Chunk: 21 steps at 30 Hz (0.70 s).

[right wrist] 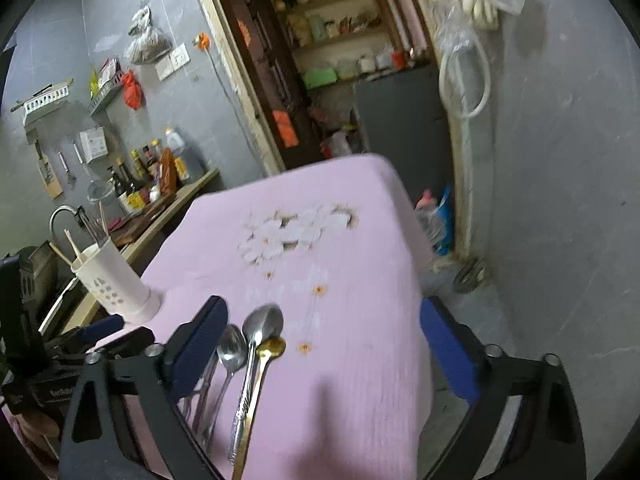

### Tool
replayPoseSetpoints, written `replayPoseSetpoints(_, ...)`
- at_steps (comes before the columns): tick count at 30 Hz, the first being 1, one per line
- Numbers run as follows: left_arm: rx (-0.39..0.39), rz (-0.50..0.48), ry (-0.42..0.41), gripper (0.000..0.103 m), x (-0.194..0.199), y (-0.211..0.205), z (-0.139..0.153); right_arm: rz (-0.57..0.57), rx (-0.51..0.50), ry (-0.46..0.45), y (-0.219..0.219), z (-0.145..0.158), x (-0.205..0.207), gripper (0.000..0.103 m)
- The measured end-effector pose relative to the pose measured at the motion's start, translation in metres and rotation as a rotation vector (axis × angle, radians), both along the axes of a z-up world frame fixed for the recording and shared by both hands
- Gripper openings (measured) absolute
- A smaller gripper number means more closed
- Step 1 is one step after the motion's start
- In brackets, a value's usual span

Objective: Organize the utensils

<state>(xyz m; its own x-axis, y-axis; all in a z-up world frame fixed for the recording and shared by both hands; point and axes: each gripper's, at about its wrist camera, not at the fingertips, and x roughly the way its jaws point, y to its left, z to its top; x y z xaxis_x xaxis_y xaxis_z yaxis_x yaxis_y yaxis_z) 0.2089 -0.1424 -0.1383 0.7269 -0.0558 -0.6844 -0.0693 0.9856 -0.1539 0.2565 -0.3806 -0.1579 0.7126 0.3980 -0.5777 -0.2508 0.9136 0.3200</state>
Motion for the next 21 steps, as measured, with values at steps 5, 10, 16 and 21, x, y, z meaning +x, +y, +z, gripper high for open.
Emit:
replayPoseSetpoints(5,0.004,-0.055,0.089,0.077,0.013,-0.010,-0.016,0.056,0.005,0.043,0.007,-0.020,0.009,0.059)
replayPoseSetpoints(10,0.019,-0.082,0.162,0.057,0.023,-0.016,-0.029,0.105,-0.003,0.069,0.015,-0.032,0.012,0.049)
replayPoseSetpoints(16,0.037,-0.132,0.218,0.042,0.029,-0.025,-0.039,0.140,-0.008,0.087,0.024,-0.040,0.015,0.045)
replayPoseSetpoints(21,0.094,-0.148,0.229,0.037,0.031,-0.033,-0.041,0.162,-0.006,0.102,0.030,-0.046,0.019,0.039)
